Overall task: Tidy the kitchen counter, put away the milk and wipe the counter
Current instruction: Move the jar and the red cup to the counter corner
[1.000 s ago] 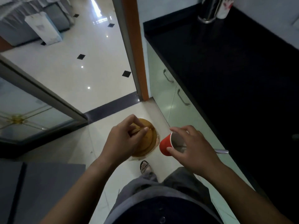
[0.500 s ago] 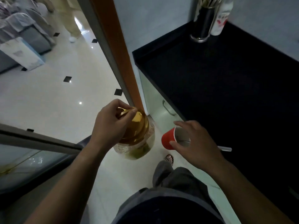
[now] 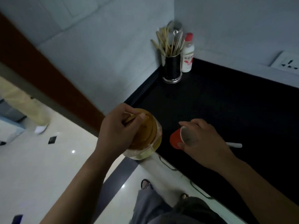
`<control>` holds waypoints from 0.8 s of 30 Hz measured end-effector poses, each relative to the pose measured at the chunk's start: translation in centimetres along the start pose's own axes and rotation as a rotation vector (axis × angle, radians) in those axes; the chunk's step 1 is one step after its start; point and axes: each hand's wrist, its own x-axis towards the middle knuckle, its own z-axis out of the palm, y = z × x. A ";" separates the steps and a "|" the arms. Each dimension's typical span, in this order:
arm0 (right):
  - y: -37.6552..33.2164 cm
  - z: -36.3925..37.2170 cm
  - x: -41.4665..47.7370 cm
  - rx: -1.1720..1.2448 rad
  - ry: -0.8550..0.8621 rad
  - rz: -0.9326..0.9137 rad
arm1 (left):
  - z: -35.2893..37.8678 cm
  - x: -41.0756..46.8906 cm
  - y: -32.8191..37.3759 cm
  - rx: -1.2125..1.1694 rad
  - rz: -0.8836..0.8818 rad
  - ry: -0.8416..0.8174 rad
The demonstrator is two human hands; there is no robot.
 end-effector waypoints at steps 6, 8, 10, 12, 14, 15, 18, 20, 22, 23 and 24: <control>0.4 -1.5 4.5 -0.003 0.123 0.149 | 2.5 9.4 -0.3 -0.154 0.084 -0.201; 0.1 -2.0 5.7 -0.002 0.146 0.218 | 3.4 12.2 -0.3 -0.197 0.107 -0.289; -0.1 -2.4 6.7 0.004 0.157 0.275 | 4.2 14.4 -0.2 -0.205 0.141 -0.359; -0.3 -2.9 7.9 -0.001 0.176 0.322 | 5.1 16.6 0.0 -0.201 0.185 -0.419; -0.4 -3.5 9.1 0.002 0.210 0.380 | 6.4 19.2 0.6 -0.197 0.257 -0.479; -0.4 -3.8 9.6 0.005 0.234 0.416 | 7.1 20.4 0.9 -0.191 0.297 -0.509; -0.6 -4.6 10.3 0.017 0.288 0.504 | 9.4 23.5 2.1 -0.160 0.387 -0.572; -0.5 -5.0 10.5 0.016 0.324 0.551 | 11.2 25.5 2.9 -0.159 0.423 -0.593; -0.4 -5.5 10.8 0.001 0.350 0.594 | 13.1 27.5 3.8 -0.158 0.466 -0.620; -0.3 -5.9 10.9 -0.008 0.366 0.611 | 14.0 28.4 4.3 -0.154 0.488 -0.639; -0.1 -6.3 11.2 -0.012 0.385 0.624 | 14.9 29.3 4.8 -0.151 0.509 -0.662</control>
